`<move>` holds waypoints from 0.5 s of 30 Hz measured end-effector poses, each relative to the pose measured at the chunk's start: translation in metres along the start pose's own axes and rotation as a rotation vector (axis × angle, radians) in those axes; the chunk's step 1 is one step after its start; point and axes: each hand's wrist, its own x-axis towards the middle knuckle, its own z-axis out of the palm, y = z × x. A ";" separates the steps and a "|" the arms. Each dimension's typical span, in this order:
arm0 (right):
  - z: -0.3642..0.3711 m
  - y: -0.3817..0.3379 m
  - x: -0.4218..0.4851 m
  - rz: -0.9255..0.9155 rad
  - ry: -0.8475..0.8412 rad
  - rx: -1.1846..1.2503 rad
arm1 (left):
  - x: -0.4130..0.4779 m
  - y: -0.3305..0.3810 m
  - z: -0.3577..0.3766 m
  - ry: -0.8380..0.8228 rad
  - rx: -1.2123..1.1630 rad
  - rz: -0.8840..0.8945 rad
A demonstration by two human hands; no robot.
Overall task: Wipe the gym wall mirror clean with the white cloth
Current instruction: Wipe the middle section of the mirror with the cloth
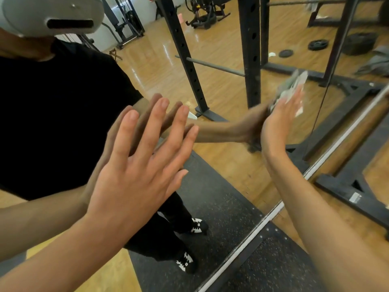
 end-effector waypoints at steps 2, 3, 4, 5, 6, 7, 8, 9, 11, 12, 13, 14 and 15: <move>0.017 -0.016 -0.031 -0.194 -0.011 -0.052 | 0.006 0.002 0.000 0.041 -0.258 -0.094; 0.025 -0.024 -0.067 -0.256 -0.027 -0.052 | 0.009 0.004 -0.001 0.023 -0.320 -0.125; 0.033 -0.025 -0.107 -0.305 -0.049 -0.059 | 0.012 0.003 -0.002 0.017 -0.326 -0.137; 0.039 -0.022 -0.147 -0.352 -0.075 -0.066 | 0.013 0.000 -0.003 0.009 -0.269 -0.124; 0.043 -0.016 -0.185 -0.371 -0.118 -0.068 | 0.011 -0.003 0.000 0.011 -0.164 -0.074; 0.045 -0.006 -0.216 -0.371 -0.160 -0.084 | 0.008 -0.006 0.002 -0.003 -0.079 -0.027; 0.045 0.001 -0.243 -0.358 -0.196 -0.104 | 0.007 -0.006 0.001 -0.015 -0.048 -0.005; 0.045 0.007 -0.263 -0.338 -0.221 -0.117 | 0.007 -0.007 -0.002 -0.029 -0.048 0.003; 0.044 0.011 -0.286 -0.299 -0.246 -0.108 | 0.008 -0.006 -0.011 -0.017 -0.106 0.026; 0.043 0.010 -0.290 -0.285 -0.248 -0.099 | 0.009 -0.007 -0.016 -0.009 -0.173 0.051; 0.041 0.010 -0.289 -0.279 -0.246 -0.097 | 0.009 -0.008 -0.020 -0.001 -0.259 0.087; 0.039 0.009 -0.287 -0.282 -0.246 -0.094 | 0.007 -0.010 -0.024 0.013 -0.346 0.110; 0.037 0.008 -0.284 -0.297 -0.250 -0.091 | 0.002 -0.013 -0.027 0.031 -0.418 0.122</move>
